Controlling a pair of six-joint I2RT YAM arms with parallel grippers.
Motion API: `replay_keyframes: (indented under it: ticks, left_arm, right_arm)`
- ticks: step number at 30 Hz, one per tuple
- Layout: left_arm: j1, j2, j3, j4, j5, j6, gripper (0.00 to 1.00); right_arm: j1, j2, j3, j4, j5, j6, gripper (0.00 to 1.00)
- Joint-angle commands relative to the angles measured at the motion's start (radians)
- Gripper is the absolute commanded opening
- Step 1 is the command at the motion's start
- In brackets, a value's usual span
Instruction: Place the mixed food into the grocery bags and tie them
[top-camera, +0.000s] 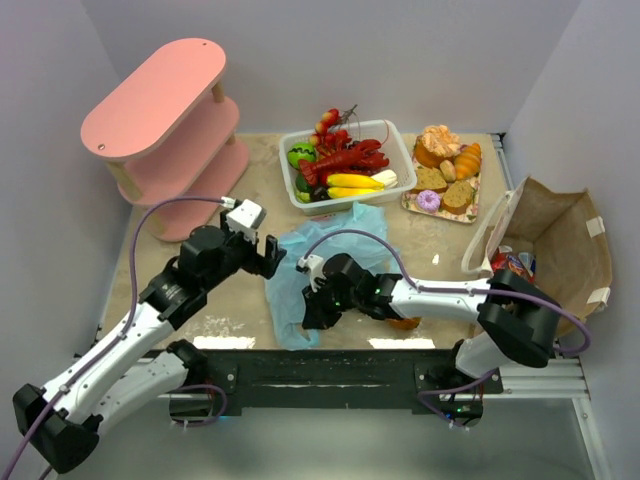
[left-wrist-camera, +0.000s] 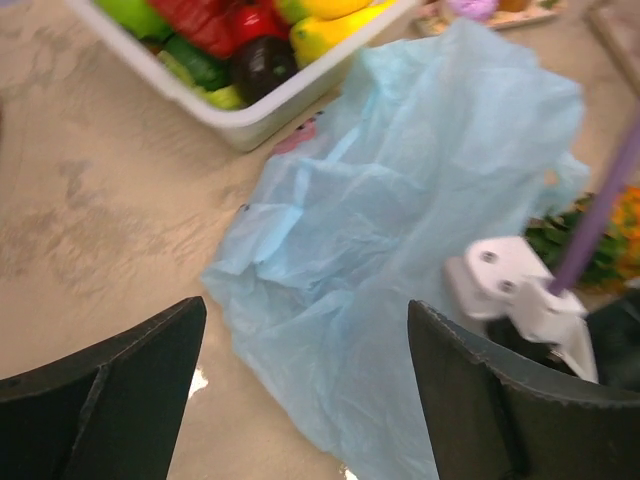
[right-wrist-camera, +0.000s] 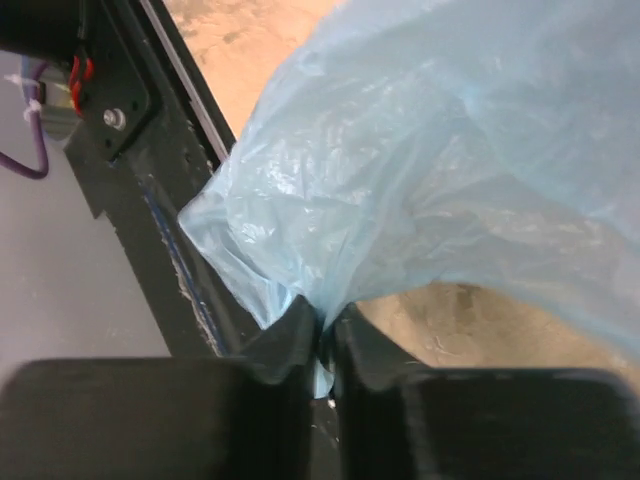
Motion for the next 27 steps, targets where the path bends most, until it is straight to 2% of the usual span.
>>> replay_keyframes:
  ticks: [1,4,8,15,21,27]
  left_arm:
    - [-0.031,-0.097,0.056,0.074,0.221,0.148,0.85]
    - [-0.031,-0.160,0.073,0.128,0.321,0.148,0.84]
    - [-0.033,-0.174,0.102,0.148,0.484,0.135,0.82]
    - [-0.031,-0.124,0.093,0.091,0.528,0.178,0.80]
    - [-0.031,-0.174,0.060,0.114,0.458,0.209,0.83]
    - [-0.031,-0.076,0.072,0.030,0.403,0.284,0.83]
  right_arm:
    - [0.003,-0.059,0.192,-0.119,0.062,0.021,0.03]
    - [0.001,-0.066,0.329,-0.244,0.148,0.027,0.00]
    - [-0.045,-0.049,0.456,-0.299,0.191,0.045,0.00]
    - [-0.144,0.013,0.608,-0.267,0.098,0.108,0.00]
    - [-0.212,0.041,0.656,-0.263,0.058,0.119,0.00]
    - [-0.221,0.044,0.674,-0.260,0.033,0.128,0.00]
